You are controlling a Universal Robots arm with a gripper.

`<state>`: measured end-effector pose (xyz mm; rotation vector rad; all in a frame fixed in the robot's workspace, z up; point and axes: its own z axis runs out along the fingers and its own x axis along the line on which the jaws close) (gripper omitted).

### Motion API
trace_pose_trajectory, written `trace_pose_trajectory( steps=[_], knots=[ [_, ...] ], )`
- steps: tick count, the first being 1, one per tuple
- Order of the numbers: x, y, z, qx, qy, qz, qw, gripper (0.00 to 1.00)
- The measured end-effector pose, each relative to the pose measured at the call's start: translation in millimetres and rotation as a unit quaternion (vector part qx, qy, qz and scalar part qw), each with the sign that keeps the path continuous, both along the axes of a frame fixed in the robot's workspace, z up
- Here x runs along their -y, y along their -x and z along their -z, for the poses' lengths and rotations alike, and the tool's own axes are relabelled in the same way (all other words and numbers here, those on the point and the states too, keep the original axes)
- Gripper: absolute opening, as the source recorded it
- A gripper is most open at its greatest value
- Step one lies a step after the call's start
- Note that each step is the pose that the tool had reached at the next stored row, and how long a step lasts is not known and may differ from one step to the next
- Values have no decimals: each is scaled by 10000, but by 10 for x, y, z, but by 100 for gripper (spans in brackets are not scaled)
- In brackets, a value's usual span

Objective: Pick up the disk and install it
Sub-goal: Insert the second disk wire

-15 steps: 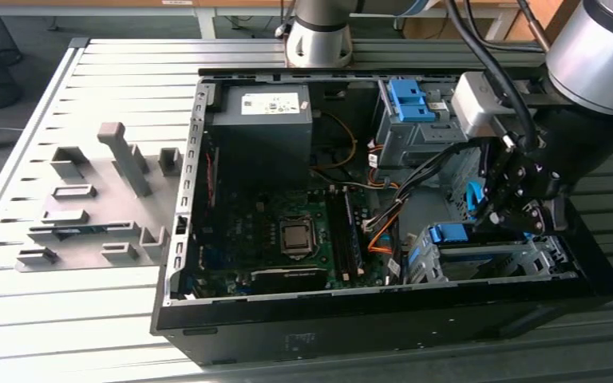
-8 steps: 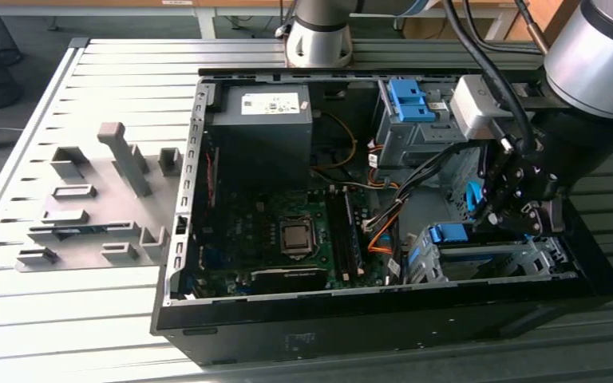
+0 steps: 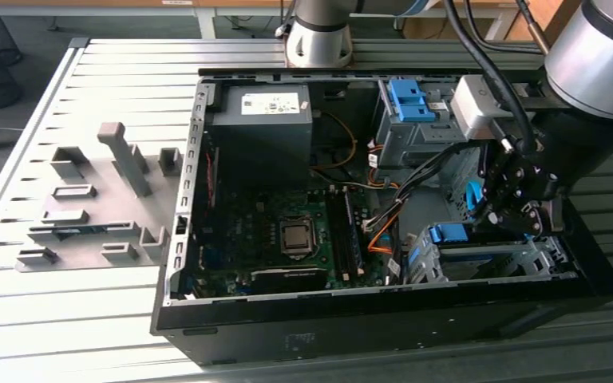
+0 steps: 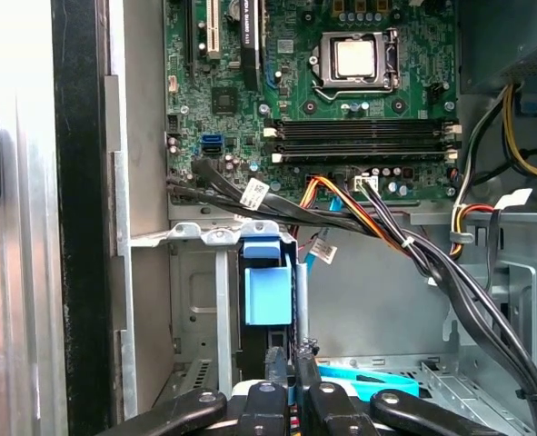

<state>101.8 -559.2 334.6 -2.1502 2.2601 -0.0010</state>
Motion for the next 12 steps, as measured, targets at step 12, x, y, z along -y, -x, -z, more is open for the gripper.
trace_pose_trajectory(
  steps=[12],
  knots=[
    [0,-6,27,0,0,0,10000,16]
  ],
)
